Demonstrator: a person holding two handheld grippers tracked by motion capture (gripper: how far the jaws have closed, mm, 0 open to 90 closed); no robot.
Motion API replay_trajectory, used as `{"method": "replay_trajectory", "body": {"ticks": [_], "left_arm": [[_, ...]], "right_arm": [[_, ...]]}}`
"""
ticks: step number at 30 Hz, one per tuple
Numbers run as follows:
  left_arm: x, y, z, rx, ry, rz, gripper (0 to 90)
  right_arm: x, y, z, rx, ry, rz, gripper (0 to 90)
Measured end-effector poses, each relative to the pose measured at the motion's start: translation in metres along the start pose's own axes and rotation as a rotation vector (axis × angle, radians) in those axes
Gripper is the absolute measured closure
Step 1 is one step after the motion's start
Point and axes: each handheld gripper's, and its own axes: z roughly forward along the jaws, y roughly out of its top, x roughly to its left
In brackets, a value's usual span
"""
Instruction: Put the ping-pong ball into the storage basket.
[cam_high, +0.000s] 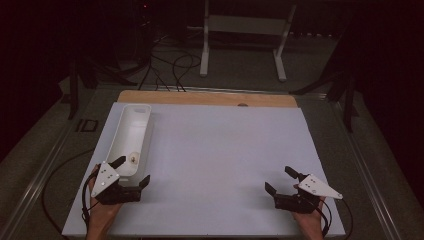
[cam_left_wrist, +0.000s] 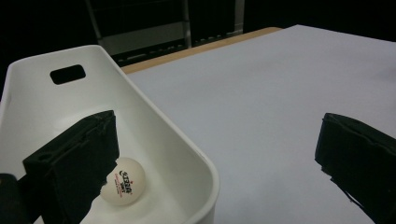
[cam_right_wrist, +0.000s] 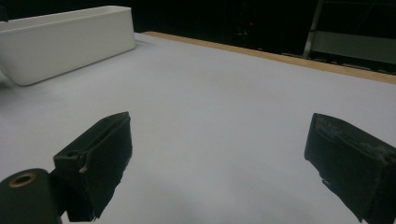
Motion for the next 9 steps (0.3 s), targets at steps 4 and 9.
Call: {"method": "replay_trajectory", "body": {"ticks": [4, 9], "left_arm": [[-0.0022, -0.0012, -0.0012, -0.003, -0.007, -0.008, 0.9], [-0.0042, -0.0022, -0.0003, 0.009, -0.01, 0.001, 0.9]], "right_arm": [[0.0001, -0.0006, -0.0006, -0.002, 0.0, -0.002, 7.1], [-0.0003, -0.0011, -0.0004, -0.001, -0.001, 0.002, 7.1]]}}
